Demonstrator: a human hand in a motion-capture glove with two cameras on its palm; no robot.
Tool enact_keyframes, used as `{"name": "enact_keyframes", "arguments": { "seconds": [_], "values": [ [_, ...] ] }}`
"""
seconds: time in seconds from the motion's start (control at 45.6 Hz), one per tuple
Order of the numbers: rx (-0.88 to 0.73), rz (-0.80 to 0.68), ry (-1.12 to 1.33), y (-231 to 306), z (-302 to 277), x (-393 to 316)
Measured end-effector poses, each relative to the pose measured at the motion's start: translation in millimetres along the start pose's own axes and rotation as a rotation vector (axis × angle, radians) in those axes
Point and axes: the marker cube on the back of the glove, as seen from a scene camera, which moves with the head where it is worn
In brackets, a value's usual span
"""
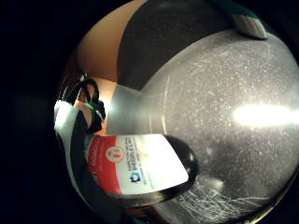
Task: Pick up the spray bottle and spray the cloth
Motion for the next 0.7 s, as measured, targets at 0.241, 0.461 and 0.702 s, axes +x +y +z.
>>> {"name": "enact_keyframes", "arguments": {
  "seconds": [0.241, 0.461, 0.702],
  "values": [
    [0.081, -0.091, 0.138, -24.9, -2.9, -0.9],
    [-0.084, -0.12, 0.123, -0.7, -15.1, -11.9],
    [-0.009, -0.144, -0.004, 1.7, -42.6, -42.3]
  ]
}}
